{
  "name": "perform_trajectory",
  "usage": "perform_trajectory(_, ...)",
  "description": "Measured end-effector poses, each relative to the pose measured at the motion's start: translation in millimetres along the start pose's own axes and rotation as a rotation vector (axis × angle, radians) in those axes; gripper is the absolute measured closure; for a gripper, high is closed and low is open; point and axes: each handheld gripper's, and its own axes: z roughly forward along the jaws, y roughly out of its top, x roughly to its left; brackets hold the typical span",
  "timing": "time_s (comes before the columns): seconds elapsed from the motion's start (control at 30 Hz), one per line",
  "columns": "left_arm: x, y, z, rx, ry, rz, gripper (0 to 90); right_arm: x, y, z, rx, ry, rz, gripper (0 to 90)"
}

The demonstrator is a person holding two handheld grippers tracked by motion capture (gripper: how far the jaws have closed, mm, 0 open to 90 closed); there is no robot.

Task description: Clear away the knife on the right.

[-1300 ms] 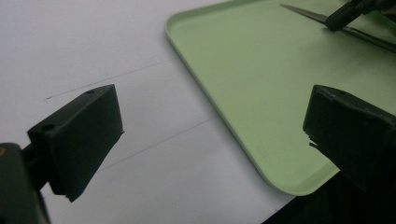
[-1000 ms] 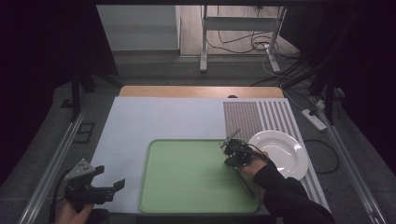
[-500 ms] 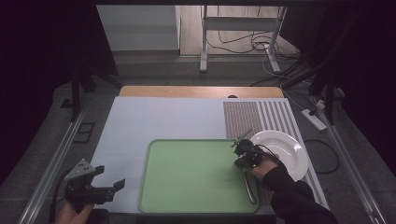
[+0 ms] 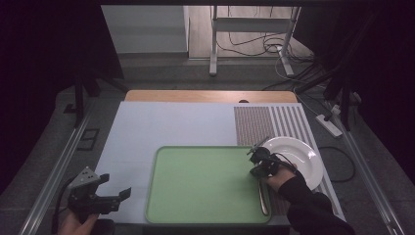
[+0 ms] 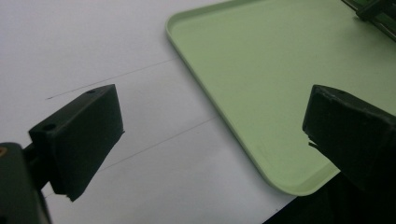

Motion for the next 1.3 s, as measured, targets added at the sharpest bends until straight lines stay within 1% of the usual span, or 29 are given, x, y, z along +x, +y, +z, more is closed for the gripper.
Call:
perform_trajectory(0.03,-0.1,0.0,0.0,0.000,0.000,0.000,4.8,0.0,0.3,-0.3,-0.008,0.009,0.002,90.0)
perform_trajectory(0.23,0.2,0.0,0.0,0.000,-0.001,-0.001,4.8,2.4,3.4,-2.2,-0.036,0.021,0.004,85.9)
perform_trajectory(0.33,0.1,0.0,0.0,0.000,0.000,0.000,4.8,3.8,4.7,-2.7,-0.051,0.035,0.003,82.2)
perform_trajectory(0.57,0.2,-0.1,-0.1,-0.001,-0.001,-0.001,4.8,4.5,7.0,-9.0,-0.082,0.039,0.012,72.9)
perform_trajectory(0.83,0.3,-0.1,0.0,-0.001,-0.002,-0.003,4.8,3.9,6.3,-18.2,-0.120,0.050,0.037,57.8)
perform_trajectory(1.13,0.3,-0.1,-0.1,-0.001,-0.002,-0.003,4.8,5.1,4.2,-23.2,-0.129,0.069,0.046,41.7)
perform_trajectory(1.3,0.4,-0.1,-0.1,-0.001,-0.002,-0.004,4.8,5.1,2.9,-25.1,-0.130,0.079,0.059,34.1)
